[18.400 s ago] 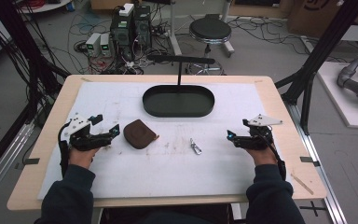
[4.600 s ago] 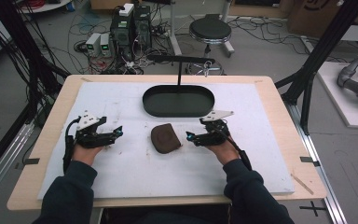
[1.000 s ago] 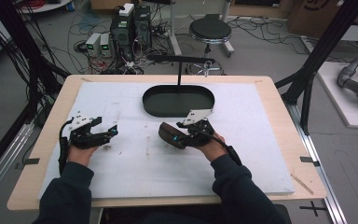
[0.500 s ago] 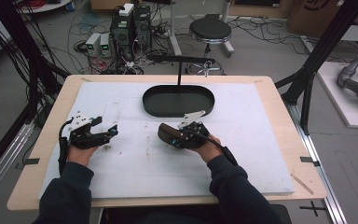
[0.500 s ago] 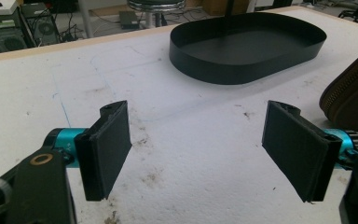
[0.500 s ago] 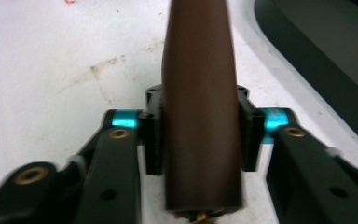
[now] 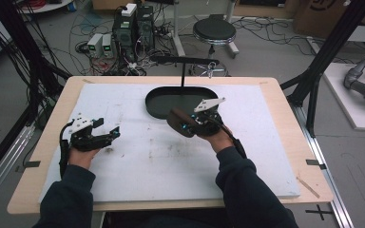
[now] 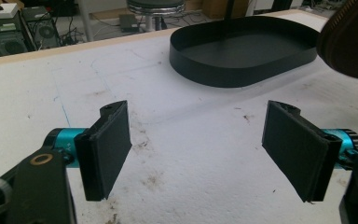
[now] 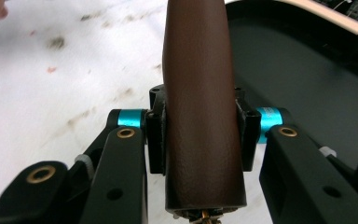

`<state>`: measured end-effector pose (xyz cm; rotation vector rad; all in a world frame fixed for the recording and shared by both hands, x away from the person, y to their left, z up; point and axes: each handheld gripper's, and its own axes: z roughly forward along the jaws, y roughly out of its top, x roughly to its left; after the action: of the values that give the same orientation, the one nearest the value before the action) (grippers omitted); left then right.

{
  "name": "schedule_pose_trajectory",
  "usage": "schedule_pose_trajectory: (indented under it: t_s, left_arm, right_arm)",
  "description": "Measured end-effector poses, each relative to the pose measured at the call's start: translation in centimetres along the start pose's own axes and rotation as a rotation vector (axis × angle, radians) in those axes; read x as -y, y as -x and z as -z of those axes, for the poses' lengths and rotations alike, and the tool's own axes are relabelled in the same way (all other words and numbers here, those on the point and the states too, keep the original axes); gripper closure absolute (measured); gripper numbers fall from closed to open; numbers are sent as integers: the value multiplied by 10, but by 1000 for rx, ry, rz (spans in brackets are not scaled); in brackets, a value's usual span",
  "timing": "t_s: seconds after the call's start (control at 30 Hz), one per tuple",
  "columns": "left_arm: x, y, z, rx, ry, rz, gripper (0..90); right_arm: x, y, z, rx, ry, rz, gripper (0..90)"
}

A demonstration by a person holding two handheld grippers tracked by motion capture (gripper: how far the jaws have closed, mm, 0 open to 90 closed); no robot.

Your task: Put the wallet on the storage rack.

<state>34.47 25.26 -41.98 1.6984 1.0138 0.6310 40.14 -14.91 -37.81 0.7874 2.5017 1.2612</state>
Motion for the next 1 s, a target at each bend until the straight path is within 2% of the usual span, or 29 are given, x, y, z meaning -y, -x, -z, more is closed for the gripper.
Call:
schedule_pose_trajectory:
  t_s: [0.07, 0.13, 0.37, 0.4, 0.43, 0.47, 0.5, 0.53, 0.57, 0.6, 0.63, 0.7, 0.77, 0.83, 0.87, 1.0]
  left_arm:
    - [0, 0, 0, 2, -1, 0, 235]
    - [0, 0, 0, -1, 1, 2, 235]
    - [0, 0, 1, 0, 3, 3, 235]
    - [0, 0, 1, 0, 3, 3, 235]
    - [0, 0, 1, 1, 2, 3, 235]
    - [0, 0, 1, 1, 2, 3, 235]
    - [0, 0, 0, 3, 4, 2, 235]
    - [0, 0, 0, 3, 4, 2, 235]
    - [0, 0, 0, 6, 5, 3, 235]
    - [0, 0, 0, 6, 5, 3, 235]
    - [0, -1, 0, 6, 4, 4, 235]
    - [0, 0, 0, 10, 2, 3, 235]
    - [0, 0, 0, 10, 3, 2, 235]
    - [0, 0, 0, 11, 3, 3, 235]
    - [0, 0, 0, 12, 6, 5, 235]
    - [0, -1, 0, 12, 8, 4, 235]
  right_arm:
    - [-6, 7, 0, 13, 10, -1, 654]
    - [-11, 15, -1, 15, 27, -23, 653]
    - [-26, 45, -14, 71, 50, -99, 651]
    - [-26, 45, -14, 71, 50, -99, 651]
    - [-30, 54, -20, 87, 52, -116, 651]
    - [-30, 54, -20, 87, 52, -116, 651]
    - [-30, 63, -26, 94, 67, -149, 651]
    - [-30, 63, -26, 94, 67, -149, 651]
    - [-30, 71, -32, 101, 64, -180, 650]
    - [-30, 71, -32, 101, 64, -180, 650]
    - [-29, 78, -41, 100, 67, -216, 649]
    - [-30, 84, -49, 94, 57, -245, 646]
    - [-30, 86, -57, 102, 77, -266, 646]
    - [-30, 88, -61, 101, 73, -280, 646]
    - [-30, 90, -71, 93, 51, -289, 646]
    - [-28, 90, -89, 79, 0, -287, 642]
